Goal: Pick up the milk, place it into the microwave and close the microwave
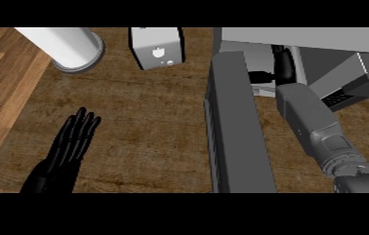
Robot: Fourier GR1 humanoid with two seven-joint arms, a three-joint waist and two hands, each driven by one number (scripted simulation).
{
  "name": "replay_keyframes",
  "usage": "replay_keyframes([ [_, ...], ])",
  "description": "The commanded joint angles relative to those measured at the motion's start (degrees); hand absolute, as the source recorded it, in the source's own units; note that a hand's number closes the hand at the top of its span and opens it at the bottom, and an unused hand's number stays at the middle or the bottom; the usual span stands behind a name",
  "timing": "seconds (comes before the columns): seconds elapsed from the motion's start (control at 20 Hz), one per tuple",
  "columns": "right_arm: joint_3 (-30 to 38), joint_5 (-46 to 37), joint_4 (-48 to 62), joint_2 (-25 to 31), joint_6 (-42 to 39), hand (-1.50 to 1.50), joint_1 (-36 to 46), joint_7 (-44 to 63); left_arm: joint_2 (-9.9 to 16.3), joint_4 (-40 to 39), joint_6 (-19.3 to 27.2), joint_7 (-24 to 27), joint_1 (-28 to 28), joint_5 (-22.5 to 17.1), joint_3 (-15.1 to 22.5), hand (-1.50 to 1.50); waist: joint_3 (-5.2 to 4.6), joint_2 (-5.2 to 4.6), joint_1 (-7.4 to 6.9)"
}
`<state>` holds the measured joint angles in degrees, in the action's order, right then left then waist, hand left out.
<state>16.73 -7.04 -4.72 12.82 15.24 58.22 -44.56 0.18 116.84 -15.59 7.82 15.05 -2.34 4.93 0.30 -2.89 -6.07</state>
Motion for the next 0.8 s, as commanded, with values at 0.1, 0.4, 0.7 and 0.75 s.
replay_keyframes([
  [0.1,1.0,1.1,0.0,-0.2,-7.8,-1.50,-3.7,-3.3,0.8,-1.4,-1.3,-0.6,-0.8,-0.2,0.9,-1.50,0.01,0.42,0.95],
  [0.4,1.9,2.2,-1.3,-3.0,-11.3,-1.50,-7.3,-7.9,0.0,-6.1,-1.9,-1.1,-3.4,2.0,4.6,-1.50,-0.10,1.36,2.91],
  [0.7,1.1,1.9,-1.9,-0.9,-17.7,-1.50,-12.5,-10.7,4.0,-11.4,-7.1,-1.8,-8.4,1.1,4.1,1.50,-0.19,1.96,4.65],
  [0.75,1.0,1.8,-2.5,-2.8,-16.1,-1.50,-11.7,-10.2,4.1,-12.9,-7.7,0.7,-8.6,3.0,5.4,1.50,-0.21,2.13,4.68],
])
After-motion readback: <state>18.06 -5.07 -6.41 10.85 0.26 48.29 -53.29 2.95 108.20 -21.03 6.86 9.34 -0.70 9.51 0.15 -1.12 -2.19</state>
